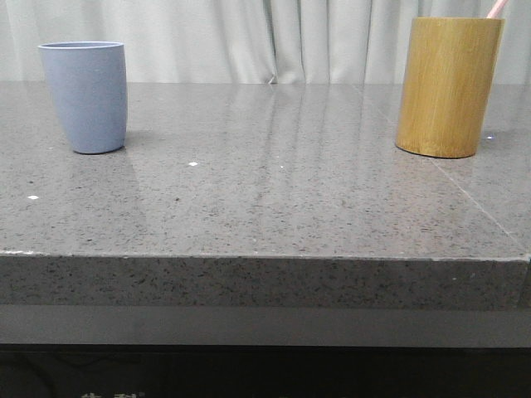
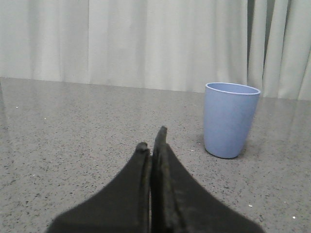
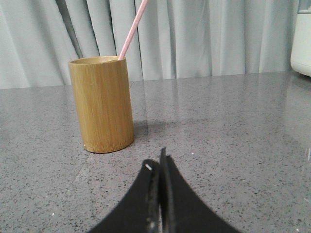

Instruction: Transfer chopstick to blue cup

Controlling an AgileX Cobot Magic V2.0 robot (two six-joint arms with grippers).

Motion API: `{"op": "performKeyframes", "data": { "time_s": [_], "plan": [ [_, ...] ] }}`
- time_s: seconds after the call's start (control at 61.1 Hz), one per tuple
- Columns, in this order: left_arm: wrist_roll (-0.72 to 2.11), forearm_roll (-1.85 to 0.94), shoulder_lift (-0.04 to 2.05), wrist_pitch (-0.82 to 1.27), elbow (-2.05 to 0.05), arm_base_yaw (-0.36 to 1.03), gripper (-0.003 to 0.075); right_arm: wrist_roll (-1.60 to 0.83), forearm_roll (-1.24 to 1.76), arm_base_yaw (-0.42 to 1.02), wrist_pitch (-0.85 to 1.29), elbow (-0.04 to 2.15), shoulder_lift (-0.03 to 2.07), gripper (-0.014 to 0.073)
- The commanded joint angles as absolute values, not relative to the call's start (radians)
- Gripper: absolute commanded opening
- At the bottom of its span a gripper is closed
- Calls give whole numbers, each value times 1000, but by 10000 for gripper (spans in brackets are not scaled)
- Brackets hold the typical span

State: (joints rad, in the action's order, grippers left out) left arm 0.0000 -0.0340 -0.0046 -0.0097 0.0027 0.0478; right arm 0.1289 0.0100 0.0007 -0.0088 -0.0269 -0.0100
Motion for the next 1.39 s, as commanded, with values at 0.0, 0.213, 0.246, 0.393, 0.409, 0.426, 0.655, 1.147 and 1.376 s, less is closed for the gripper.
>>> {"op": "performKeyframes", "data": {
  "time_s": [0.0,0.213,0.246,0.393,0.409,0.426,0.655,1.147,1.376],
  "plan": [
    [-11,-36,-27,-89,15,54,-19,120,0,-6,-96,-23,-32,-67],
    [-11,-36,-27,-89,15,54,-19,120,0,-6,-96,-23,-32,-67],
    [-11,-36,-27,-89,15,54,-19,120,0,-6,-96,-23,-32,-67],
    [-11,-36,-27,-89,15,54,-19,120,0,-6,-96,-23,-32,-67],
    [-11,-36,-27,-89,15,54,-19,120,0,-6,-96,-23,-32,-67],
    [-11,-36,-27,-89,15,54,-19,120,0,-6,-96,-23,-32,-67],
    [-11,-36,-27,-91,15,54,-19,120,0,-6,-96,-23,-32,-67],
    [-11,-71,-27,-38,-124,54,-19,120,0,-6,36,122,-31,-67],
    [-11,-71,36,179,-430,54,-19,120,-37,-6,248,390,-4,-67]
  ]
}}
